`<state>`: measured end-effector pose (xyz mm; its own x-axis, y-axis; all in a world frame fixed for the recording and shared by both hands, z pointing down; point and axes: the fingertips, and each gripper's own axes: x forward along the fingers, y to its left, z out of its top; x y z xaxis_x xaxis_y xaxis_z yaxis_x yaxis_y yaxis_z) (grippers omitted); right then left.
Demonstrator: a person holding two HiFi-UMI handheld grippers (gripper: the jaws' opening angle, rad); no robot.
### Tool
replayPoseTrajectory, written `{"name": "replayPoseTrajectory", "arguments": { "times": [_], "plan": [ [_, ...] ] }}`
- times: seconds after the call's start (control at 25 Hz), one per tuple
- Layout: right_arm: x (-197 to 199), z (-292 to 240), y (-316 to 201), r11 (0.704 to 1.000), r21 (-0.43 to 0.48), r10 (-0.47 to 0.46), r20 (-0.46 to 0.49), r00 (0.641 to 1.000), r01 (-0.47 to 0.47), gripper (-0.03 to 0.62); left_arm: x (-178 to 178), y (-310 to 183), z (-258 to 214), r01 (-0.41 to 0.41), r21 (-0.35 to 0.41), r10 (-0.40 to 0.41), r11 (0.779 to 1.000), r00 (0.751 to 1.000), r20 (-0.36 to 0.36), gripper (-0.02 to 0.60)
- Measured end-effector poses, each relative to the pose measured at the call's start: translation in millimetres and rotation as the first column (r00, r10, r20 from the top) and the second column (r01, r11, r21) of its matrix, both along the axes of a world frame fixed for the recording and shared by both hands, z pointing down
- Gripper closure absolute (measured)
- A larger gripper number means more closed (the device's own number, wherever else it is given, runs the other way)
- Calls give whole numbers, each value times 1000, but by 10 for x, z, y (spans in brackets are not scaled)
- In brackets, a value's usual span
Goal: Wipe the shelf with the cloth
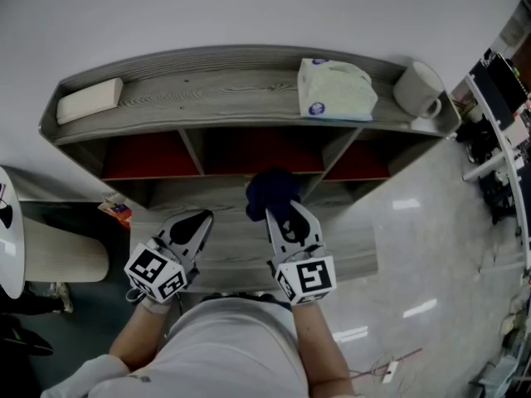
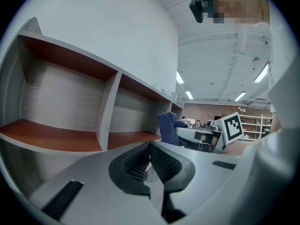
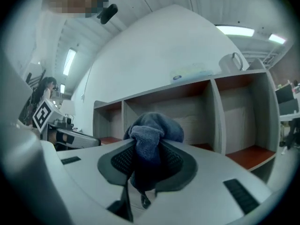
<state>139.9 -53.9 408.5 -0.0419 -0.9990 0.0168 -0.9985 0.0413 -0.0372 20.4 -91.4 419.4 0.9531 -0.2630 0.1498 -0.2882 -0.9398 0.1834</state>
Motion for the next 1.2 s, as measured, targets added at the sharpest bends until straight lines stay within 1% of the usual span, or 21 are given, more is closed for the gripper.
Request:
{"name": "replayPoseTrajectory", "arguments": {
  "times": [0.08, 0.28, 0.48, 0.68, 0.88, 1.2],
  "plan": [
    [-44, 12, -9, 1000, -9, 3, -30, 1000, -3, 493, -8, -21, 1, 1, 2, -1, 1000, 1000, -1, 566],
    [-78, 153, -13, 998, -55, -11, -45, 999, 8, 493, -14, -47, 20, 6, -2, -6, 1000, 1000, 3, 566],
    [-104, 237, -54, 996, -89, -22, -23, 999, 20, 493, -37, -58, 61, 11, 0, -11, 1000, 1000, 7, 566],
    [-171, 345, -97, 992, -121, -41, -38, 998, 36, 493, -80, -97, 67, 30, -2, -30, 1000, 999, 13, 566],
    [-169, 302, -135, 994, -107, -38, -46, 998, 33, 493, -150, -160, 76, 50, 6, -50, 999, 999, 21, 566],
    [-146, 347, -103, 993, -114, -28, -37, 999, 24, 493, -268, -243, 102, 93, 7, -93, 996, 995, 25, 566]
  ]
}}
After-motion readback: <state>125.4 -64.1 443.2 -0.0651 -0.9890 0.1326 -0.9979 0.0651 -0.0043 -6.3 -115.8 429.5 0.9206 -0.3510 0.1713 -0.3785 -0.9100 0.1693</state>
